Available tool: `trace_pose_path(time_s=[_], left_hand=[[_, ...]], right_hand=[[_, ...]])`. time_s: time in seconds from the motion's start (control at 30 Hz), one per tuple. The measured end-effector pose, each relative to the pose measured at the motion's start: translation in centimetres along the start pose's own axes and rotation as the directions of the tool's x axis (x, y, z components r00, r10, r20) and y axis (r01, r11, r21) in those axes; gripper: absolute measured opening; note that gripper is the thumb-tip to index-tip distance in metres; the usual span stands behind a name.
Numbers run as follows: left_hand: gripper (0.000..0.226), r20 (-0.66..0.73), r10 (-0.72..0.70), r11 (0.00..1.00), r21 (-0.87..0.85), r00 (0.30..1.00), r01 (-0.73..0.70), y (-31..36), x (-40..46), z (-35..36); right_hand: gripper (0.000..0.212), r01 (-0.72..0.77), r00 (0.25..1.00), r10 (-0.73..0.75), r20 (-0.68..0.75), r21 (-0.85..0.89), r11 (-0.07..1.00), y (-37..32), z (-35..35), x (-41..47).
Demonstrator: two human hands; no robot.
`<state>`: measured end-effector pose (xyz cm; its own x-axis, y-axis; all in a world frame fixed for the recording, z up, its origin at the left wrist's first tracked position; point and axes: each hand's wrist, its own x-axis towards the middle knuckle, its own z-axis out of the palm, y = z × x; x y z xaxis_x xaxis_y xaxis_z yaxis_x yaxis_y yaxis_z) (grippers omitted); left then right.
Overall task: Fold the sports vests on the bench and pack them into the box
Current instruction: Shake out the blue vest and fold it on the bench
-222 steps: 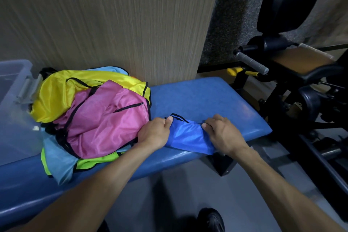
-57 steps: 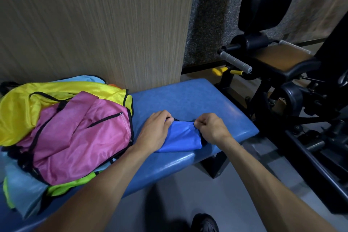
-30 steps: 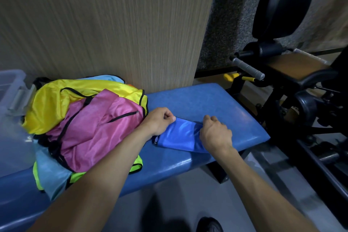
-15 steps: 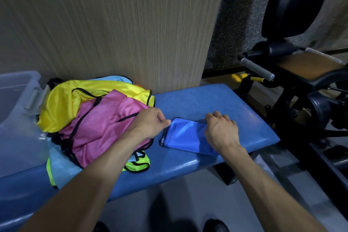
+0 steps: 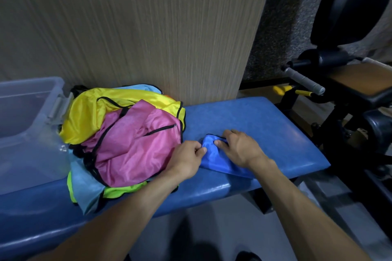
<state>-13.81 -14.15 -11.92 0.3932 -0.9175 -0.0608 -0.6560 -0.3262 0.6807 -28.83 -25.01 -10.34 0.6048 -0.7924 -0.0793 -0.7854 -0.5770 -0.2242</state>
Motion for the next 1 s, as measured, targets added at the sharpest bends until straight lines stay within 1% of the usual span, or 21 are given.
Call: trace_pose_path(time_s=[0.1,0.17,0.23,0.33,0.43,0.5,0.63,0.7,0.73,0.77,0.8,0.87,0.9,0.93,0.97,1.0], left_hand=[[0.035,-0.025,-0.027,1.0,-0.007,0.999,0.026,0.4,0.7,-0.3],[0.033,-0.033,-0.005,1.0,0.016,0.999,0.006,1.0,1.2,-0.3],[0.032,-0.014,0.014,0.998,0.058,1.0,-0.013,1.4,1.4,0.0],[0.031,-0.013,0.02,1.0,0.019,1.0,-0.019,1.3,2.0,0.5],[0.031,0.002,0.084,0.996,0.022,0.996,-0.084,1.2,2.5,0.5],[0.033,0.031,0.125,0.992,0.029,0.992,-0.126,1.1,3.0,0.3],[0.026,0.072,0.176,0.984,-0.007,0.982,-0.176,0.4,4.8,-0.2],[0.022,0.035,0.181,0.982,-0.068,0.983,-0.178,0.2,6.0,-0.5],[0.019,-0.016,0.167,0.979,-0.116,0.986,-0.167,0.1,6.5,-0.7],[0.02,-0.08,0.142,0.973,-0.171,0.987,-0.154,0.2,6.9,-1.0],[0.026,-0.142,0.111,0.967,-0.212,0.984,-0.14,0.2,7.4,-1.2],[0.034,-0.231,0.099,0.967,-0.206,0.968,-0.148,0.1,8.4,-1.4],[0.036,-0.239,0.109,0.969,-0.191,0.965,-0.157,-0.1,8.9,-1.4],[0.037,-0.212,0.118,0.967,-0.196,0.97,-0.161,0.0,9.2,-1.4],[0.037,-0.161,0.125,0.962,-0.223,0.979,-0.159,0.2,9.4,-1.4],[0.038,-0.111,0.138,0.958,-0.237,0.984,-0.161,0.4,9.6,-1.2]], right_hand=[[0.045,-0.022,0.998,0.016,0.054,0.121,0.992,0.4,-0.5,0.7],[0.045,-0.053,0.994,0.036,0.102,0.165,0.985,0.5,-1.0,1.2],[0.045,-0.096,0.985,0.068,0.162,0.177,0.979,0.5,-1.5,1.6],[0.051,-0.121,0.967,0.079,0.244,0.162,0.979,0.5,-2.5,2.0],[0.053,-0.142,0.948,0.074,0.308,0.206,0.968,1.0,-3.2,2.5],[0.051,-0.176,0.935,0.074,0.346,0.272,0.946,1.3,-3.3,2.8],[0.043,-0.267,0.928,0.099,0.359,0.457,0.848,1.9,-3.1,3.2],[0.042,-0.325,0.929,0.141,0.342,0.574,0.751,2.4,-2.9,3.7],[0.041,-0.355,0.93,0.187,0.316,0.649,0.672,2.6,-2.7,4.1],[0.037,-0.382,0.924,0.25,0.289,0.736,0.559,2.8,-2.6,4.5],[0.033,-0.398,0.905,0.324,0.277,0.821,0.41,3.1,-2.5,5.0],[0.026,-0.376,0.847,0.44,0.298,0.921,0.1,3.6,-2.5,5.9],[0.024,-0.348,0.826,0.47,0.311,0.937,-0.008,3.7,-2.5,6.3],[0.023,-0.32,0.815,0.486,0.317,0.944,-0.08,3.8,-2.3,6.6],[0.023,-0.295,0.81,0.494,0.316,0.948,-0.122,3.6,-2.2,6.9],[0.024,-0.275,0.806,0.506,0.308,0.951,-0.141,3.5,-1.9,7.3]])
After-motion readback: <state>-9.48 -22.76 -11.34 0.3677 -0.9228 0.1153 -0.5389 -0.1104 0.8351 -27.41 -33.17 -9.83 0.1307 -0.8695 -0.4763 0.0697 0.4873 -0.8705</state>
